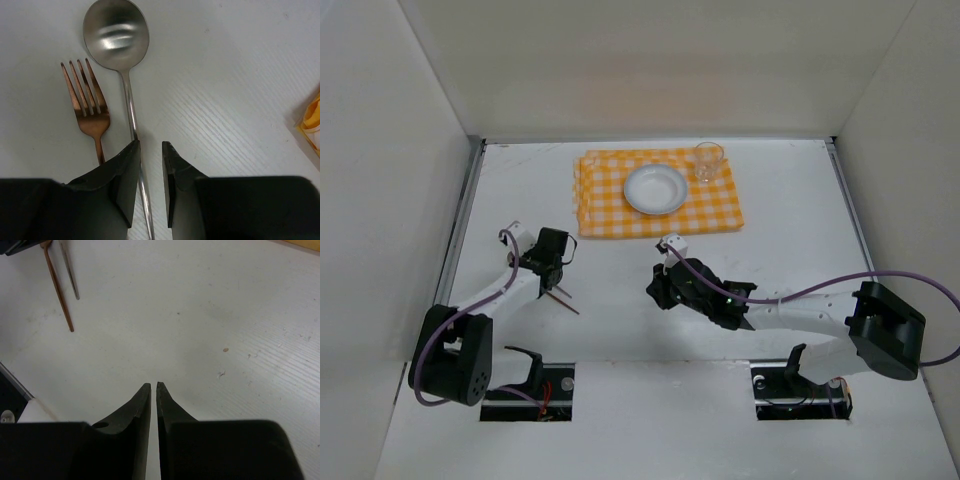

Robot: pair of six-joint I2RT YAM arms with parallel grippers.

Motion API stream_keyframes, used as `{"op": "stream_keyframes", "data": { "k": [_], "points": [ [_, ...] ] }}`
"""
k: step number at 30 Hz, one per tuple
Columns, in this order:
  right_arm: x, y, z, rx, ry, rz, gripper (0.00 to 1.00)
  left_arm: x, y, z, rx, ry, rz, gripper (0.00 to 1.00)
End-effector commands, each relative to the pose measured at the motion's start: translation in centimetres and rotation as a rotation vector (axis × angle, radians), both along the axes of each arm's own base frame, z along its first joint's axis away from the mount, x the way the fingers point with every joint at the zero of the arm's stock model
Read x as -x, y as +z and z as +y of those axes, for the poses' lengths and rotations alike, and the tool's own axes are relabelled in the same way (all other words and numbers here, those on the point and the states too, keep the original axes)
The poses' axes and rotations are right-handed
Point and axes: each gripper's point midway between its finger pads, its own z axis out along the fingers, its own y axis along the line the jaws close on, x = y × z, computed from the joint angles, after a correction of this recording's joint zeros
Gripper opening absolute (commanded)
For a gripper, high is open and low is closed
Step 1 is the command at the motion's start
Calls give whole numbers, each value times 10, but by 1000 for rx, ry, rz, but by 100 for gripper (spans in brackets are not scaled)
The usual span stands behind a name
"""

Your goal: Set the dinner table for one person

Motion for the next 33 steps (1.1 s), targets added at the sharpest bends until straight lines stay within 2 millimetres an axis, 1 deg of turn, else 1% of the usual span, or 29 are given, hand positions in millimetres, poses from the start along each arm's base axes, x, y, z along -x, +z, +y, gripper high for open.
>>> {"op": "stream_keyframes", "data": {
  "k": [1,6,11,16,23,33],
  "points": [
    [-7,17,8,-64,-1,-40,15,2,-3,0,15,9,3,22],
    [-7,18,8,-65,-1,-41,15,7,-4,4,13,32,2,21],
    [-7,18,8,-65,-1,-41,15,7,2,4,24,39,-26,23],
    [-6,19,8,-68,1,-43,15,14,3,6,17,48,-16,24],
    [-6,21,8,-74,2,-45,16,16,-9,7,12,48,17,24],
    [-5,24,8,-78,3,-49,16,12,-21,4,14,41,43,24]
  ]
}}
